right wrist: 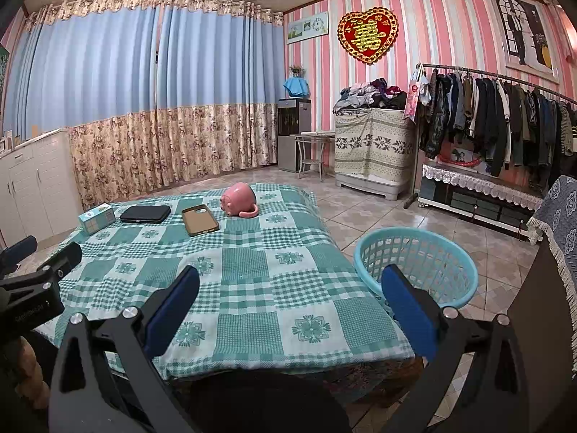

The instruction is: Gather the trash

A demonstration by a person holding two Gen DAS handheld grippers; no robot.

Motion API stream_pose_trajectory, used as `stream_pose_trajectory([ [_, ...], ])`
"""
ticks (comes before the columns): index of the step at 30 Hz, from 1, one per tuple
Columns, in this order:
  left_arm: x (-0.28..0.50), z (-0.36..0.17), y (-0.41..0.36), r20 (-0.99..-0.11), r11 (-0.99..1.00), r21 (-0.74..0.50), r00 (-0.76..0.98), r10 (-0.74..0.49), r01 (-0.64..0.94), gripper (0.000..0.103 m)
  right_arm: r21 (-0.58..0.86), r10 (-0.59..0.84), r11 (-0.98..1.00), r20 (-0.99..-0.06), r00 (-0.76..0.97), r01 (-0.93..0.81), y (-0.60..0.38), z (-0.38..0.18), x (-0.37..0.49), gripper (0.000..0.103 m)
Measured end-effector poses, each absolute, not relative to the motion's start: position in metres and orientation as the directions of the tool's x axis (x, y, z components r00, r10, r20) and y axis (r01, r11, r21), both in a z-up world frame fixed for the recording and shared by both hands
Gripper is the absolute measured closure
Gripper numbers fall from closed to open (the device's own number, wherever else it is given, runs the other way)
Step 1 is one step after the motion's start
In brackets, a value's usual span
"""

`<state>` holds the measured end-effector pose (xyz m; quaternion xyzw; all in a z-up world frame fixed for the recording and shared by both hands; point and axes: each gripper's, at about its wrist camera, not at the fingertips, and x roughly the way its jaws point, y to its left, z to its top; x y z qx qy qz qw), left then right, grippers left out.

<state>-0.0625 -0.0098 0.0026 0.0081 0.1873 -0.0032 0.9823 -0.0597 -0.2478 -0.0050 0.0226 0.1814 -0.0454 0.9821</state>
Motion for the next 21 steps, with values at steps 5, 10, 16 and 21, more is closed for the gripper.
stream_pose_trajectory([
  [5, -0.0623, 0.0025, -0.0092, -0.368, 1.0, 0.014, 0.93, -0.004, 0.01, 0.005, 0.028, -0.081, 0.995, -0.356, 0.931, 0.098, -0.2468, -0.0053, -0.0598, 0.004],
  [10, -0.0625, 0.003, -0.0095, -0.366, 1.0, 0.014, 0.931, -0.004, 0.01, 0.005, 0.028, -0.08, 0.995, -0.356, 0.931, 0.096, -0.2462, -0.0056, -0.0591, 0.004],
  [16, -0.0625, 0.0034, -0.0092, -0.365, 1.0, 0.012, 0.931, -0.005, 0.01, 0.005, 0.029, -0.078, 0.995, -0.356, 0.931, 0.095, -0.2461, -0.0058, -0.059, 0.004],
  [21, -0.0639, 0.0074, -0.0105, -0.358, 1.0, 0.01, 0.934, -0.005, 0.009, 0.005, 0.027, -0.08, 0.995, -0.355, 0.931, 0.096, -0.2458, -0.0058, -0.059, 0.004],
])
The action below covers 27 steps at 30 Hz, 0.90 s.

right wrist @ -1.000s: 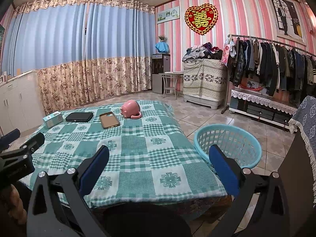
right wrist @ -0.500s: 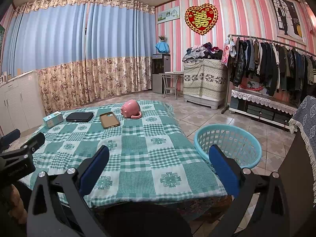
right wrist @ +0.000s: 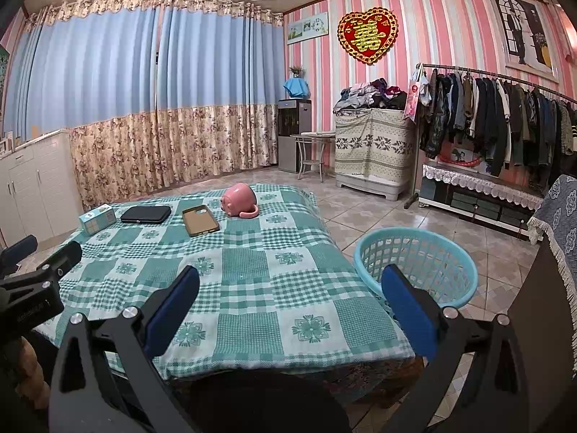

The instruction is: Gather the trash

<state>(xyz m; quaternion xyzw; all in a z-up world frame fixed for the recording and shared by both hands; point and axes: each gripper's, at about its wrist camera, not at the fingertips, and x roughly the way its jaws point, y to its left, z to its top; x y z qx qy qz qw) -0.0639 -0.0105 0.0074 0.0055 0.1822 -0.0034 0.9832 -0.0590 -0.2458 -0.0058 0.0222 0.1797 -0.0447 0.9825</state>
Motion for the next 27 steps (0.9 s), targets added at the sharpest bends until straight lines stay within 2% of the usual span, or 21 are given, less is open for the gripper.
stream_pose_trajectory([
  [27, -0.0662, 0.0129, -0.0168, -0.344, 1.0, 0.011, 0.939, -0.003, 0.007, 0.005, 0.028, -0.079, 0.995, -0.354, 0.932, 0.095, -0.2456, -0.0067, -0.0598, 0.004],
])
